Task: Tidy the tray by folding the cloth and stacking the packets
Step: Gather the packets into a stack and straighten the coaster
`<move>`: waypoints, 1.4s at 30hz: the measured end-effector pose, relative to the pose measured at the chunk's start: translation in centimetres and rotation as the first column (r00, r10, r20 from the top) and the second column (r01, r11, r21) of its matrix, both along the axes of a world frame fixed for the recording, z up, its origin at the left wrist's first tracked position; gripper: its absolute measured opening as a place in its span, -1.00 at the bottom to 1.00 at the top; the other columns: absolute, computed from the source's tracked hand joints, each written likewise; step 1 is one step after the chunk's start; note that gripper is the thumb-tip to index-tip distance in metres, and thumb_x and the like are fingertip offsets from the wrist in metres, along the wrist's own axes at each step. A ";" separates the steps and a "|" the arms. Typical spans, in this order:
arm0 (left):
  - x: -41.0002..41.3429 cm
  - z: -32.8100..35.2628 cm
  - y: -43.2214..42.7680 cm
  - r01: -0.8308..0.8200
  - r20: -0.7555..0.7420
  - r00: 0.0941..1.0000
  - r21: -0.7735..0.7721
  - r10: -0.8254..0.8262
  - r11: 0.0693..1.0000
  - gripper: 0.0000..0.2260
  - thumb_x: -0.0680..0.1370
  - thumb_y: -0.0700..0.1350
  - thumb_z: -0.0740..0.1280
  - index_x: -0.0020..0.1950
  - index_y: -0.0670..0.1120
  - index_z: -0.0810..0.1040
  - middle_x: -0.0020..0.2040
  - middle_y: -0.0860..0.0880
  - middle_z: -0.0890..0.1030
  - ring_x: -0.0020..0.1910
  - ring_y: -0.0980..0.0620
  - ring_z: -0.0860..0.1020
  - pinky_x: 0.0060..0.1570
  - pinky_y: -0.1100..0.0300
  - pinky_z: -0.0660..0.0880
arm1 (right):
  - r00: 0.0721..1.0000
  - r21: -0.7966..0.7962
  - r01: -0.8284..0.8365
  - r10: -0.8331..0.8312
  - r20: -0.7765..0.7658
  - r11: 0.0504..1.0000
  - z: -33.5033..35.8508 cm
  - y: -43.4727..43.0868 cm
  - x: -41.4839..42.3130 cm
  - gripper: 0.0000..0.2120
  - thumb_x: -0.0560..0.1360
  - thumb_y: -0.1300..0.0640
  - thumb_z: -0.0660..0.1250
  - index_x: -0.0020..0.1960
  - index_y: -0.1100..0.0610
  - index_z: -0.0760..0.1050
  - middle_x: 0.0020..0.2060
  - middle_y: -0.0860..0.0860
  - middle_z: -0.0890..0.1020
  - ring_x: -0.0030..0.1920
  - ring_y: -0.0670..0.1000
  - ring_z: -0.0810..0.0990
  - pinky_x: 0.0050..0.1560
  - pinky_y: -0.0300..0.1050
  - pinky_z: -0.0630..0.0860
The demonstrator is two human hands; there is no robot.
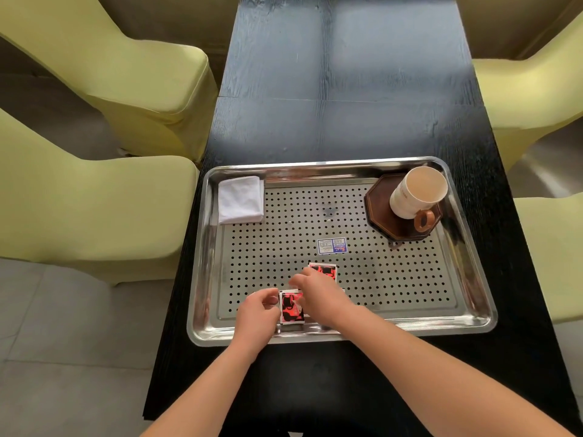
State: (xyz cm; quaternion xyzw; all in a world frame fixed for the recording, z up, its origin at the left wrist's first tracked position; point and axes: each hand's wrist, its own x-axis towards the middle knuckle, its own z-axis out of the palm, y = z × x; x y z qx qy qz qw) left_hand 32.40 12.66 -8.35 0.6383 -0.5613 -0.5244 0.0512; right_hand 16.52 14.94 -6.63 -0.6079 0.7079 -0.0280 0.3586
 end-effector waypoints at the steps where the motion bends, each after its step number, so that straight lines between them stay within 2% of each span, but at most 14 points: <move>1: 0.0 -0.1 0.0 0.007 0.009 1.000 -0.004 -0.007 1.000 -0.59 0.49 -0.30 0.34 0.31 -0.04 0.57 0.03 0.07 0.63 0.02 0.10 0.60 0.11 0.01 0.59 | 0.997 -0.024 0.072 -0.071 0.043 0.997 0.2 0.4 -0.4 -0.69 0.57 0.23 0.34 0.30 0.12 0.53 0.16 0.05 0.56 0.15 0.09 0.57 0.16 -0.02 0.53; 3: -0.1 -0.1 0.0 0.029 0.023 0.999 -0.014 -0.028 1.000 -0.57 0.47 -0.28 0.39 0.33 -0.05 0.56 0.04 0.07 0.60 -0.01 0.11 0.59 0.08 0.03 0.61 | 0.968 -0.082 0.232 -0.222 0.113 0.969 0.8 1.3 -1.7 -0.74 0.55 0.24 0.36 0.23 0.11 0.59 0.09 0.01 0.61 0.06 0.01 0.59 0.14 -0.07 0.54; 6: -0.5 0.0 -0.3 0.107 0.073 0.992 -0.049 -0.103 0.993 -0.51 0.44 -0.20 0.45 0.37 -0.04 0.52 0.03 0.04 0.56 -0.03 0.08 0.58 0.08 0.07 0.58 | 0.870 -0.097 0.482 -0.464 0.165 0.871 1.4 3.4 -4.1 -0.83 0.55 0.22 0.38 0.12 0.08 0.63 -0.06 -0.07 0.64 -0.11 -0.08 0.60 0.00 -0.11 0.60; 9: -1.3 -0.1 -0.8 0.192 0.155 0.972 -0.086 -0.177 0.978 -0.50 0.45 -0.13 0.46 0.39 -0.05 0.51 0.03 -0.02 0.52 -0.01 0.03 0.55 0.05 0.16 0.50 | 0.791 -0.060 0.610 -0.602 0.108 0.790 0.8 5.1 -6.1 -0.82 0.55 0.18 0.37 0.14 0.11 0.63 -0.08 -0.06 0.65 -0.09 -0.07 0.61 0.00 -0.14 0.58; 12: -1.9 0.0 -0.6 0.237 0.210 0.955 -0.103 -0.212 0.966 -0.54 0.46 -0.13 0.45 0.36 -0.07 0.53 0.04 -0.02 0.49 -0.01 0.03 0.53 0.03 0.20 0.45 | 0.813 0.054 0.580 -0.582 0.026 0.813 -0.1 5.6 -6.5 -0.75 0.56 0.08 0.37 0.22 0.09 0.58 0.01 -0.05 0.64 -0.02 -0.05 0.60 0.01 -0.13 0.56; 16: -2.5 0.0 0.0 0.257 0.242 0.945 -0.129 -0.221 0.958 -0.60 0.47 -0.15 0.46 0.31 -0.07 0.57 0.05 0.00 0.45 0.01 0.04 0.53 0.04 0.22 0.46 | 0.854 0.087 0.518 -0.519 -0.004 0.851 -0.9 5.5 -5.5 -0.68 0.52 0.00 0.43 0.23 0.06 0.56 -0.04 -0.05 0.57 -0.03 -0.04 0.52 -0.05 -0.18 0.41; 20: -3.0 -0.2 0.5 0.304 0.249 0.932 -0.141 -0.263 0.942 -0.60 0.48 -0.15 0.46 0.32 -0.06 0.56 0.11 -0.03 0.49 0.07 0.03 0.55 0.08 0.20 0.48 | 0.862 0.084 0.504 -0.506 0.008 0.860 -1.2 5.2 -4.1 -0.62 0.46 0.06 0.50 0.24 0.07 0.54 0.01 -0.01 0.56 -0.02 -0.01 0.54 -0.02 -0.14 0.46; 25: -3.4 -0.3 0.7 0.305 0.242 0.935 -0.167 -0.261 0.938 -0.59 0.48 -0.16 0.46 0.33 -0.04 0.55 0.12 -0.04 0.49 0.04 0.06 0.53 -0.02 0.29 0.39 | 0.875 0.074 0.483 -0.485 0.001 0.872 -1.3 5.0 -2.8 -0.62 0.45 0.14 0.49 0.25 0.05 0.54 0.04 0.01 0.56 0.02 0.03 0.57 0.08 -0.03 0.55; 30: -3.0 -0.7 0.7 0.295 0.212 0.943 -0.174 -0.257 0.940 -0.55 0.46 -0.17 0.48 0.35 -0.04 0.54 0.06 -0.01 0.49 -0.02 0.03 0.58 0.04 0.21 0.51 | 0.870 0.051 0.491 -0.492 0.007 0.870 -1.1 5.4 -3.0 -0.61 0.44 0.00 0.51 0.22 0.04 0.54 -0.07 -0.05 0.57 -0.05 -0.04 0.52 -0.10 -0.17 0.37; 34: -3.0 -0.7 0.9 0.293 0.205 0.945 -0.175 -0.257 0.940 -0.54 0.45 -0.15 0.48 0.35 -0.05 0.54 0.03 0.00 0.48 -0.02 0.01 0.57 0.10 0.11 0.54 | 0.882 0.035 0.467 -0.462 -0.095 0.884 -0.9 5.1 -2.0 -0.59 0.38 -0.16 0.53 0.09 0.01 0.49 -0.10 -0.07 0.60 -0.09 -0.02 0.57 -0.15 -0.11 0.44; 36: -2.9 -0.8 0.8 0.283 0.193 0.949 -0.168 -0.250 0.944 -0.54 0.44 -0.16 0.48 0.34 -0.05 0.54 0.03 -0.01 0.48 -0.02 0.01 0.57 0.11 0.12 0.53 | 0.877 0.071 0.471 -0.459 -0.138 0.879 -0.7 4.8 -1.8 -0.62 0.38 -0.16 0.52 0.04 -0.02 0.47 -0.10 -0.07 0.63 -0.09 0.00 0.59 -0.19 -0.10 0.45; 40: -2.8 -0.9 0.8 0.279 0.191 0.950 -0.166 -0.247 0.946 -0.55 0.43 -0.18 0.48 0.32 -0.05 0.56 0.01 -0.01 0.48 -0.05 0.02 0.57 0.05 0.17 0.52 | 0.849 0.119 0.527 -0.515 -0.116 0.842 -0.8 4.7 -2.2 -0.68 0.37 -0.13 0.54 -0.08 -0.04 0.45 -0.12 -0.09 0.59 -0.11 -0.01 0.57 -0.21 -0.11 0.43; 42: -2.8 -1.0 0.9 0.266 0.195 0.953 -0.174 -0.232 0.948 -0.56 0.43 -0.19 0.48 0.31 -0.05 0.57 0.01 -0.01 0.48 -0.05 0.02 0.56 0.05 0.16 0.53 | 0.871 0.057 0.485 -0.477 -0.118 0.872 -1.0 5.0 -2.3 -0.65 0.39 -0.11 0.54 0.04 -0.03 0.48 -0.05 -0.07 0.55 -0.09 -0.01 0.56 -0.20 -0.10 0.43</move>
